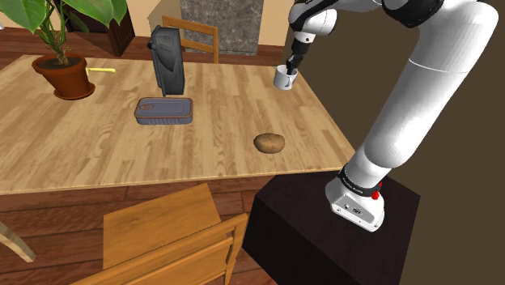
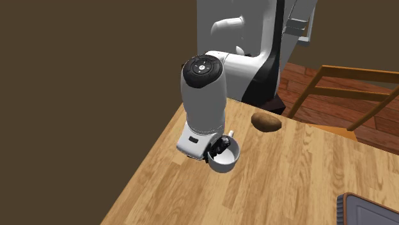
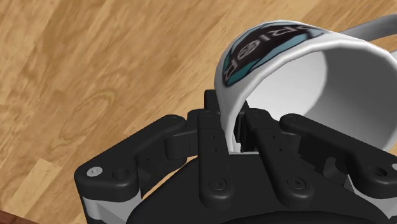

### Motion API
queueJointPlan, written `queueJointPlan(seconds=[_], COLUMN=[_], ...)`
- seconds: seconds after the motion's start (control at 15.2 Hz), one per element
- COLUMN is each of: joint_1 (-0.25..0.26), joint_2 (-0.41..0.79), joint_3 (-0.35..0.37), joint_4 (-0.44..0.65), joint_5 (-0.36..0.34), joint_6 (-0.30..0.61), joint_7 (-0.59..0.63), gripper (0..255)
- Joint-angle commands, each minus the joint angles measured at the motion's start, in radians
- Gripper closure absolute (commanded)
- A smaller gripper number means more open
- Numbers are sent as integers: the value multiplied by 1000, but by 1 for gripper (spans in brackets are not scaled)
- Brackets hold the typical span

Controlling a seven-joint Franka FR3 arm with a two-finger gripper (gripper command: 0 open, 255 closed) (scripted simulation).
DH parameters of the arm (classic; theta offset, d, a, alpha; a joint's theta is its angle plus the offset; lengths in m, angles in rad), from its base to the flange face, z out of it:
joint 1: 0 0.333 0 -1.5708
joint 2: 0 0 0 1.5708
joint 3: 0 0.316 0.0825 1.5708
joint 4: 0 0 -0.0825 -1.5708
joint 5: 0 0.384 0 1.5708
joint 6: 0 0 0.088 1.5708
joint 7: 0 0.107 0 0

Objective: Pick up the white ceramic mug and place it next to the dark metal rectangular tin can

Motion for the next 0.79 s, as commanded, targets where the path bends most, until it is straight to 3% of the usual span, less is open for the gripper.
queueJointPlan(seconds=[0.0,0.73], joint_1=[33,184], joint_2=[-27,-88], joint_3=[18,136], joint_4=[-29,-101], joint_5=[-20,-81], joint_6=[13,60], joint_7=[61,361], gripper=[255,255])
